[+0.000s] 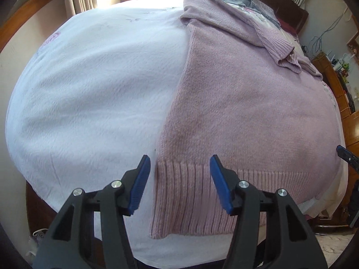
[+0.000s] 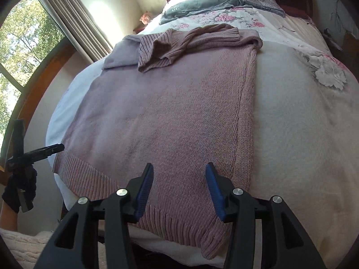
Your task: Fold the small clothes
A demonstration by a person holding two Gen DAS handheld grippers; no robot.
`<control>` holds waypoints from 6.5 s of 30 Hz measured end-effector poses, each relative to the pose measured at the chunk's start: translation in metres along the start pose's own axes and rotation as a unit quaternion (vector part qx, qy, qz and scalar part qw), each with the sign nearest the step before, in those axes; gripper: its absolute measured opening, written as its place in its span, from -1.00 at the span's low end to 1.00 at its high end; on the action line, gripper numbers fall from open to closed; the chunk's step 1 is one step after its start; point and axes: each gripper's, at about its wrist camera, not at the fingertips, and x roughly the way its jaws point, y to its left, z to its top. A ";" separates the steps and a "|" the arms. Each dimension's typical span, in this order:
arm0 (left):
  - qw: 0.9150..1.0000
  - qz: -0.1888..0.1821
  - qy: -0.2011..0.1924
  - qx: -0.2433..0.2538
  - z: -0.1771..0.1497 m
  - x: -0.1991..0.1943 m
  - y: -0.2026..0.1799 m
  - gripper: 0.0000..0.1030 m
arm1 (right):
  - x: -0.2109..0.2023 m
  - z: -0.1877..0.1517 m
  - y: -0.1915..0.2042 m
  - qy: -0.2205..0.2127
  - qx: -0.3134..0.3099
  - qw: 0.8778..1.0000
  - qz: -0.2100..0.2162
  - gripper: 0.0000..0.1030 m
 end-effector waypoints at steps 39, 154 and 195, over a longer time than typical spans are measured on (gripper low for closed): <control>0.998 -0.051 0.023 -0.020 -0.040 -0.003 0.024 0.19 | 0.014 -0.088 -0.028 0.055 0.066 0.996 -0.015 0.02; 0.996 -0.058 -0.051 0.053 0.206 0.069 -0.021 -0.07 | -0.002 0.124 -0.122 -0.026 0.144 0.982 0.121 0.14; 0.983 -0.116 -0.099 0.099 0.167 0.023 -0.046 -0.81 | 0.030 0.160 -0.063 -0.022 -0.038 0.995 0.086 -0.81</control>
